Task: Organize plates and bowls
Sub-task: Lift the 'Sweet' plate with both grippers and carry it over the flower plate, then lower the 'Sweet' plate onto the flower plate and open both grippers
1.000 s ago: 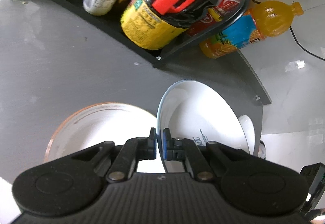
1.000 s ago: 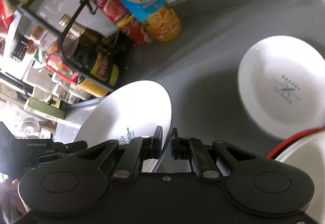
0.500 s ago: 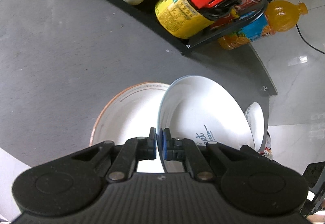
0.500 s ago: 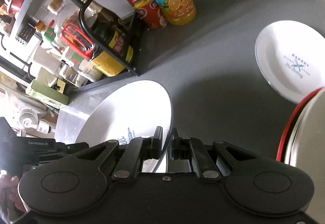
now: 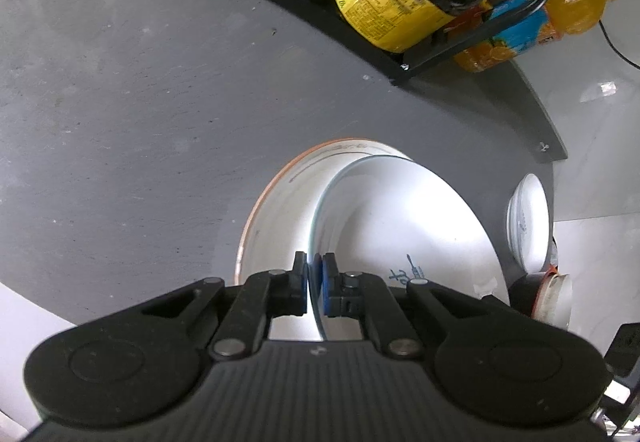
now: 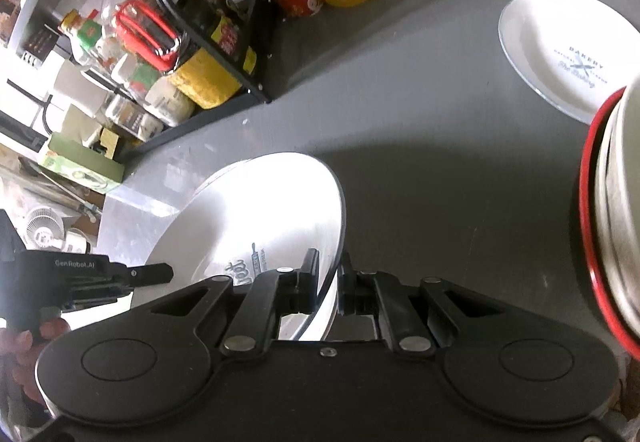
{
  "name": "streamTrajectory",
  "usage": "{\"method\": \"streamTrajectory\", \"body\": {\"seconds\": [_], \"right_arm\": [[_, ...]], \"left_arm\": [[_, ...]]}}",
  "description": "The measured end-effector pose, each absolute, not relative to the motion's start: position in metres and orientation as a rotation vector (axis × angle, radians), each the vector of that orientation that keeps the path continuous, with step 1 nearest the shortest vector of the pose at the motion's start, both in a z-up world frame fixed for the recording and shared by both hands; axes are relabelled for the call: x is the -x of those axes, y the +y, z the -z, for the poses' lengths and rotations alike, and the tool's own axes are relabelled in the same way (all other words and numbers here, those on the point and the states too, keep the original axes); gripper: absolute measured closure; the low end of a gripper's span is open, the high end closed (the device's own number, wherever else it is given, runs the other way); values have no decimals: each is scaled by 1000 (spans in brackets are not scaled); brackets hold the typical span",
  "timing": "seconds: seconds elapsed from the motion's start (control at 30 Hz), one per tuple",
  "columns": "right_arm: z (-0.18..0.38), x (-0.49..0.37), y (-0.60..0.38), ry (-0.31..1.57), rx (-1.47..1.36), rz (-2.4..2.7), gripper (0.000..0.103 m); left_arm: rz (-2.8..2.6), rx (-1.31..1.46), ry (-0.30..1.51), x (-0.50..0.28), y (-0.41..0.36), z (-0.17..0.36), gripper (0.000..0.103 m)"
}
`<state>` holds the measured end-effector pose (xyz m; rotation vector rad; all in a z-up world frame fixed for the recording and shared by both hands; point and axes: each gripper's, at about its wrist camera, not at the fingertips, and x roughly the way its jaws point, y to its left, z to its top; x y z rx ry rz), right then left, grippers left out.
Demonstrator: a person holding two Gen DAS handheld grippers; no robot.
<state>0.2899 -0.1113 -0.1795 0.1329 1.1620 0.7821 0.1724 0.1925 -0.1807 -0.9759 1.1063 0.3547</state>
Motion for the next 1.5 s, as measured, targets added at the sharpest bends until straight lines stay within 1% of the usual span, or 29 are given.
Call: {"method": "streamTrajectory", "body": {"seconds": [0.43,0.67,1.1,1.23,1.5], "right_arm": [[190,-270,-104,1168,-117,-744,94],[204,-266,-110,1214,-188,-689,96],[206,-263,-109,1213,-202,-665,96],[206,-264,-110,1210,-204,-673,96],[206,-267,-111,1212,-205,-686,96]], "left_arm": [[-349,860,1145,-174,193,189,96],[-340,802,1174,-177,185,196,93],[-344,838,1218,-184,187,206,91],[-333,843,1230,-185,191,201,83],[-397,756,1174,-186,196,179,67]]}}
